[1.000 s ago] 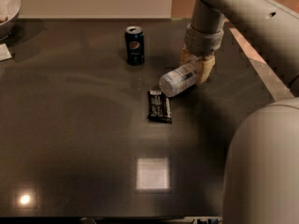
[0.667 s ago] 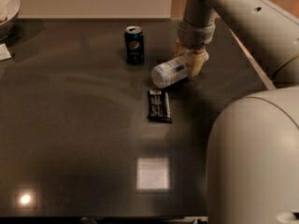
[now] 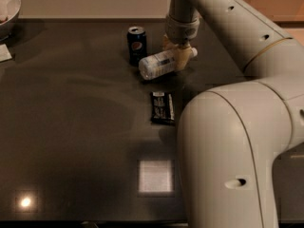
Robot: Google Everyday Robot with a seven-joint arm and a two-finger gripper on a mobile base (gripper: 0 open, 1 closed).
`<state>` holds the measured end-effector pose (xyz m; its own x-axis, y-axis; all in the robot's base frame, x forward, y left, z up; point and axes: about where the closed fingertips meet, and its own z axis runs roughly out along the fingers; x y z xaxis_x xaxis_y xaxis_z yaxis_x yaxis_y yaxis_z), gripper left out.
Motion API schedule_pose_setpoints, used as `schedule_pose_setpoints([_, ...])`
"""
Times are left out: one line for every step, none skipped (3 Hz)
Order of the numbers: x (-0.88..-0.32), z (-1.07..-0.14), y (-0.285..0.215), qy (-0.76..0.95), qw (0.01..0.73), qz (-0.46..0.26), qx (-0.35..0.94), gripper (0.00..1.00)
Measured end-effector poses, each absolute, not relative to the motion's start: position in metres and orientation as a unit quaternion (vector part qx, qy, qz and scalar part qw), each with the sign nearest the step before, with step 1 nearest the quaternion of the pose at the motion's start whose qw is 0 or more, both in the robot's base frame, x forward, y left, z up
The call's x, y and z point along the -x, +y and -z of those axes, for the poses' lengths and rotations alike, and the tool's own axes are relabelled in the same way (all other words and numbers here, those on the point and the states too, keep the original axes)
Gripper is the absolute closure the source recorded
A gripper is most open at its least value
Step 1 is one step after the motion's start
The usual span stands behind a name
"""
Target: Move blue plastic bottle near pepsi can
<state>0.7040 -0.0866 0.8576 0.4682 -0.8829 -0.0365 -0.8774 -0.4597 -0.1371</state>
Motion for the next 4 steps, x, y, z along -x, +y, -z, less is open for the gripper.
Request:
schedule_pose_setpoints([-0.716,-0.853,-0.072,0.517,0.072,0.021,0.853,0.81])
schedule_pose_setpoints([-0.724,-0.848,-0.066,0.518,0.071,0.022,0.852,0.58])
schedule_pose_setpoints([-0.729,-0.845,-0.064,0.519,0.069,0.026,0.852,0.35])
schedule_pose_setpoints([-0.732,-0.845,-0.067,0.523,0.068,0.032,0.849,0.12])
